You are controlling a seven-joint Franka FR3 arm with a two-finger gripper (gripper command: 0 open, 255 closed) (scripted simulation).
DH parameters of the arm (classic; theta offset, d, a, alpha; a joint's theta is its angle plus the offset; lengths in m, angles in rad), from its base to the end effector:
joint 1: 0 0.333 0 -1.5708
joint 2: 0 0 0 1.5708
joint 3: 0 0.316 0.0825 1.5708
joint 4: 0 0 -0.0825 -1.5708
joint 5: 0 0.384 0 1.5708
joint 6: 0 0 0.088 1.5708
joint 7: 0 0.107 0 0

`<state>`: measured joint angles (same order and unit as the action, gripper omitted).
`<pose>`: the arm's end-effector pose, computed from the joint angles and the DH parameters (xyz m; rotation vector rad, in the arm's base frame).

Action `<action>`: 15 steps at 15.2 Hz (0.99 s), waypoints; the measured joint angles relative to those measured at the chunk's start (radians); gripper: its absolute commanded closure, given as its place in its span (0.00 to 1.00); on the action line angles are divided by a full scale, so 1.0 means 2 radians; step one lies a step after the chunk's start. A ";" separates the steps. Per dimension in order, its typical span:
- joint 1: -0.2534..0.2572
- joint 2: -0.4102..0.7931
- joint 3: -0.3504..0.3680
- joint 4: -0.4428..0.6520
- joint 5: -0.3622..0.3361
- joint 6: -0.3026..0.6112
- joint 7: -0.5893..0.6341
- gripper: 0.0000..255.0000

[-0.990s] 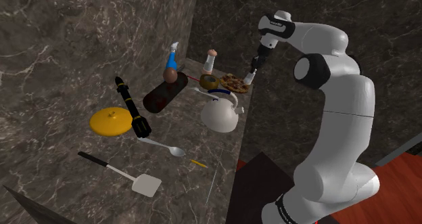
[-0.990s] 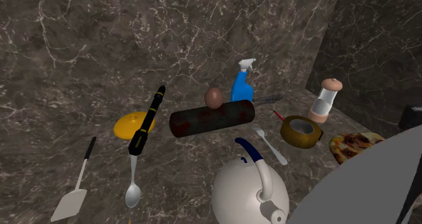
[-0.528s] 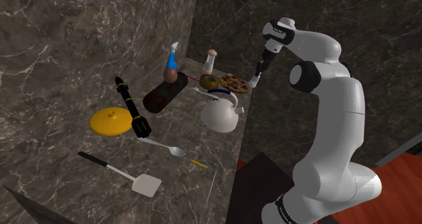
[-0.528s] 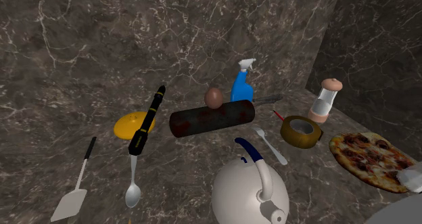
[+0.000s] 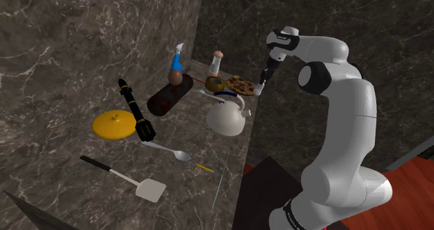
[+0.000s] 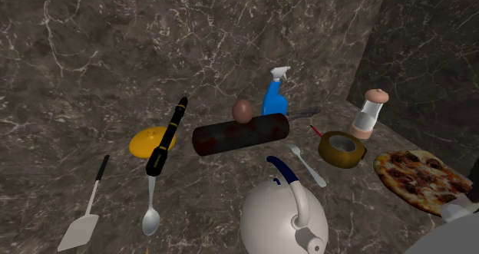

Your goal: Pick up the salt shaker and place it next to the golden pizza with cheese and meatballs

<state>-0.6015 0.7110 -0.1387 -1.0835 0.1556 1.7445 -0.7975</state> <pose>0.5790 -0.4675 0.4056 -3.0649 -0.0893 -0.0164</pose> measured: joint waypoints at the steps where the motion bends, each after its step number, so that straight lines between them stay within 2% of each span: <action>1: 0.001 -0.001 0.000 -0.008 0.000 0.007 0.000 1.00; 6: 0.002 0.003 0.000 -0.032 0.001 0.035 -0.003 1.00; 11: 0.002 0.003 0.001 -0.035 0.001 0.038 -0.003 1.00; 12: 0.002 0.003 0.001 -0.035 0.001 0.038 -0.003 0.00; 15: 0.002 0.003 0.001 -0.035 0.001 0.038 -0.003 0.00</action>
<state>-0.5976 0.7170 -0.1377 -1.1532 0.1584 1.8204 -0.8043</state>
